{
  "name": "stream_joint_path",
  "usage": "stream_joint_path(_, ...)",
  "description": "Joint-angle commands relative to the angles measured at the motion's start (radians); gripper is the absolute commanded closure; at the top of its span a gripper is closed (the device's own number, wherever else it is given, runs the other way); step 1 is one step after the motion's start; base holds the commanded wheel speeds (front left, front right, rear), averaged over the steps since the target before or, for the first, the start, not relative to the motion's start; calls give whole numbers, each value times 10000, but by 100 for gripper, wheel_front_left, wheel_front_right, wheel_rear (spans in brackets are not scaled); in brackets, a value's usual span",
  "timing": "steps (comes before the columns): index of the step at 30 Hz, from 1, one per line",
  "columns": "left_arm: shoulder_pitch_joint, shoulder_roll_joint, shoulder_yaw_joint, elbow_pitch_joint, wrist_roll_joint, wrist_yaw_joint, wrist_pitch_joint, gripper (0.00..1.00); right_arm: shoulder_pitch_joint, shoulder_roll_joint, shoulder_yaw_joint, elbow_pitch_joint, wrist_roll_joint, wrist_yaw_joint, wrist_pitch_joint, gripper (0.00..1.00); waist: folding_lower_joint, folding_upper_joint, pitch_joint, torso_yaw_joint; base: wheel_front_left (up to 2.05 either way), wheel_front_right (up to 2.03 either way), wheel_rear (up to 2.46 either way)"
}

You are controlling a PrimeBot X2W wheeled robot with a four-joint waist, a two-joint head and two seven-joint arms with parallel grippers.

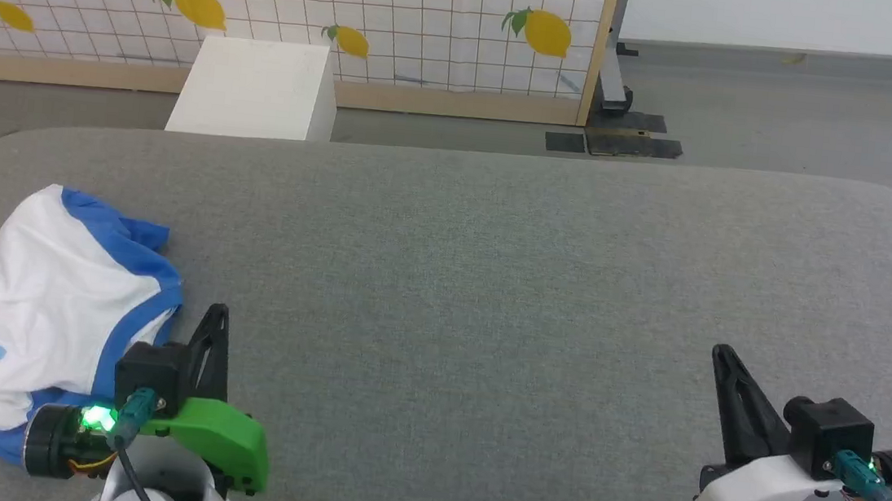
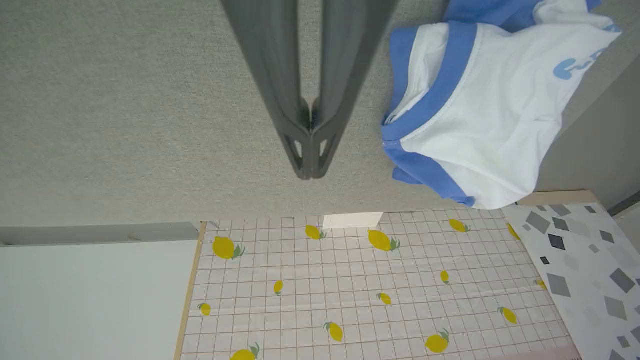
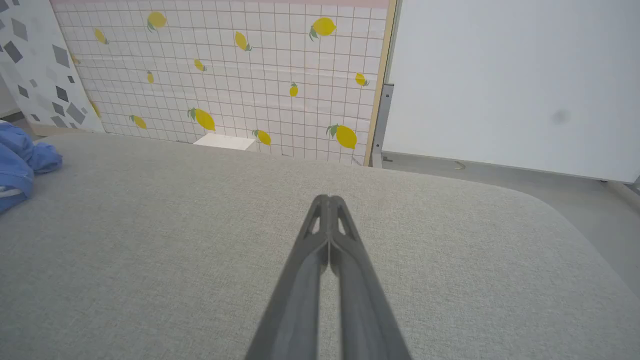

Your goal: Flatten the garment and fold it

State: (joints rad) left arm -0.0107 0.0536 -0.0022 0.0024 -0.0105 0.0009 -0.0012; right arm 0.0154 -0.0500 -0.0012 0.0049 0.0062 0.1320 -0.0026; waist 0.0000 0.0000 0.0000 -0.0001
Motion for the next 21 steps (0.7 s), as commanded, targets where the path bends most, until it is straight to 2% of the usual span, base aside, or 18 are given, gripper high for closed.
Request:
stream_joint_path(1,107,-34,22,-24,105,-9,12,100,-154,-3,12,-49,-62,-13,26,100,0,0,0,1,0,0,0)
stream_joint_path(21,107,-34,22,-24,105,-9,12,100,-154,-3,12,-49,-62,-13,26,100,0,0,0,1,0,0,0)
